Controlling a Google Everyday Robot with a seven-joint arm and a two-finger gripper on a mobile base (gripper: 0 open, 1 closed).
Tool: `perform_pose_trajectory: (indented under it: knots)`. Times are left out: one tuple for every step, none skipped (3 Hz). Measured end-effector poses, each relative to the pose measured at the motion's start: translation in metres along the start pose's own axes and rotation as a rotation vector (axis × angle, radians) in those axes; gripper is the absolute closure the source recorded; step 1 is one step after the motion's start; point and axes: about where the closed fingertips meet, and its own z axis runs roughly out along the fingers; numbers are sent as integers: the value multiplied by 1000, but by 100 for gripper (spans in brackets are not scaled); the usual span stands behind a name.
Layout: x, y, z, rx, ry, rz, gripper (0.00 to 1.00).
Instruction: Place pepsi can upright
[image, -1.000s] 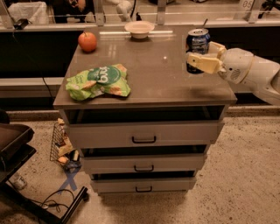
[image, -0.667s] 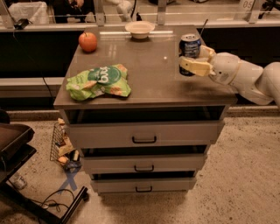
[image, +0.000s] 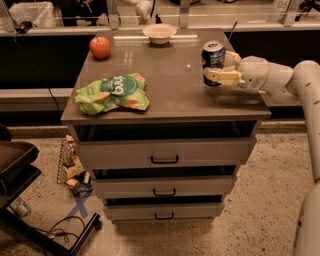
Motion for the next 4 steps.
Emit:
perform_pose_trajectory:
  knots:
    - [-10, -2, -3, -8, -4, -27, 100]
    - [-8, -1, -1, -17, 2, -22, 100]
    - [-3, 3, 1, -38, 12, -10, 100]
    - [2, 7, 2, -64, 30, 0, 100]
